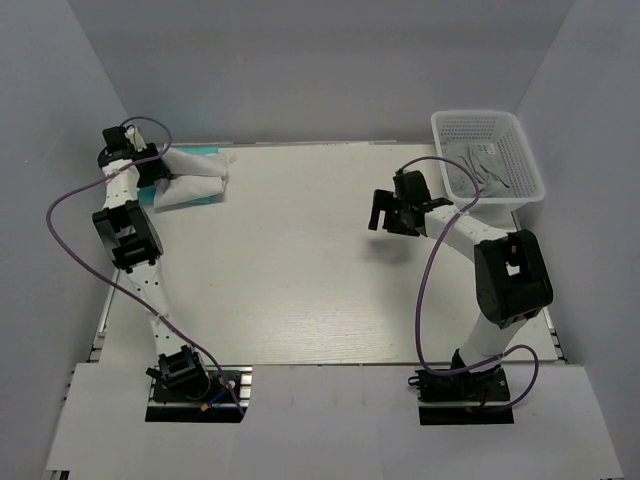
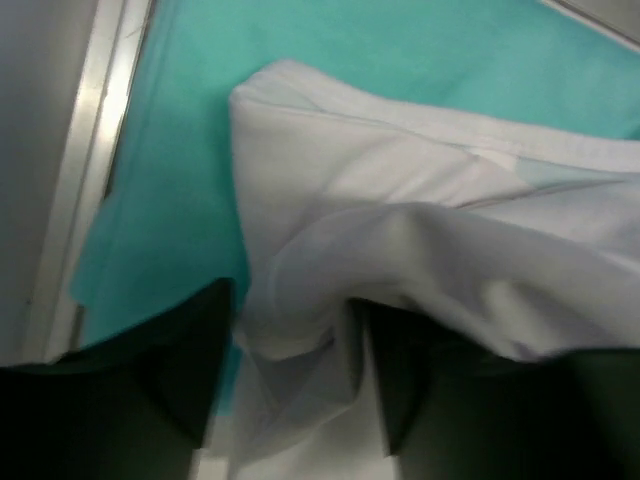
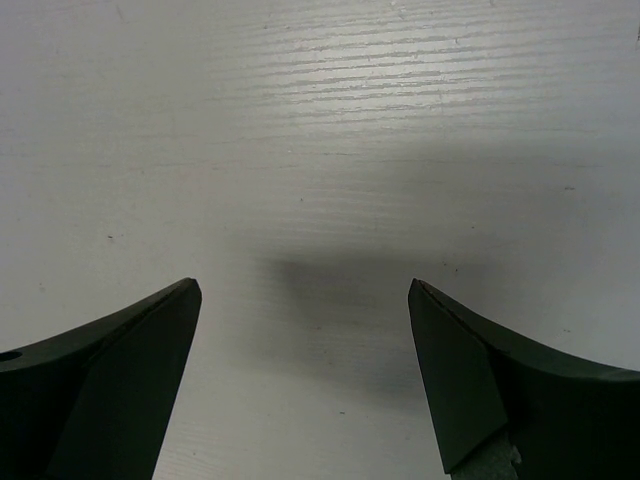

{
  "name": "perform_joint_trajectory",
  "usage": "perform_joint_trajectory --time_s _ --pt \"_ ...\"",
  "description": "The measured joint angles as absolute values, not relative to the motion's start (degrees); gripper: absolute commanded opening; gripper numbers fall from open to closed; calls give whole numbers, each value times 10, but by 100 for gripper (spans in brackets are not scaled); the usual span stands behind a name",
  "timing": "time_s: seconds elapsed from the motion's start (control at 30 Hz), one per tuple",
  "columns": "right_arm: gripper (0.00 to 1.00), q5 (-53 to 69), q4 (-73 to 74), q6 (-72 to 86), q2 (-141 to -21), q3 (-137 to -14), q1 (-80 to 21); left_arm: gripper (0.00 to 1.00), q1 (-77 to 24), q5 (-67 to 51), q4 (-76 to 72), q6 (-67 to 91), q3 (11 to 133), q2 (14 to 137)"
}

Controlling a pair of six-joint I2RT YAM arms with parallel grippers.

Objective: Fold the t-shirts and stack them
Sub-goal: Put the neatly folded tshirt into the corner of the board with the left arm

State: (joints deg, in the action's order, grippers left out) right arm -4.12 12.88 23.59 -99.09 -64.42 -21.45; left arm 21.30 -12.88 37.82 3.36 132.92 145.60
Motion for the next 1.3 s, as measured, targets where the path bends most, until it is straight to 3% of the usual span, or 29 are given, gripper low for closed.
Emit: perform_joint_trajectory --time_s 0.03,0.07,0.4,0.77,1.0,1.3 --pt "90 -39 131 236 -991 -645 -215 98 217 -130 377 45 1327 1456" --pt "90 -37 133 237 -992 -645 -215 100 222 -132 376 60 1327 1456" --pt "90 -20 136 239 -992 -645 -215 100 241 -131 378 156 1289 1405" --pt "90 1 135 238 -990 -645 -216 100 236 -34 360 187 1048 1183" --pt "90 6 135 233 -983 -642 -219 100 214 -145 308 119 946 1083" --pt "90 6 132 225 -980 -639 -219 100 138 -211 330 62 1077 1171"
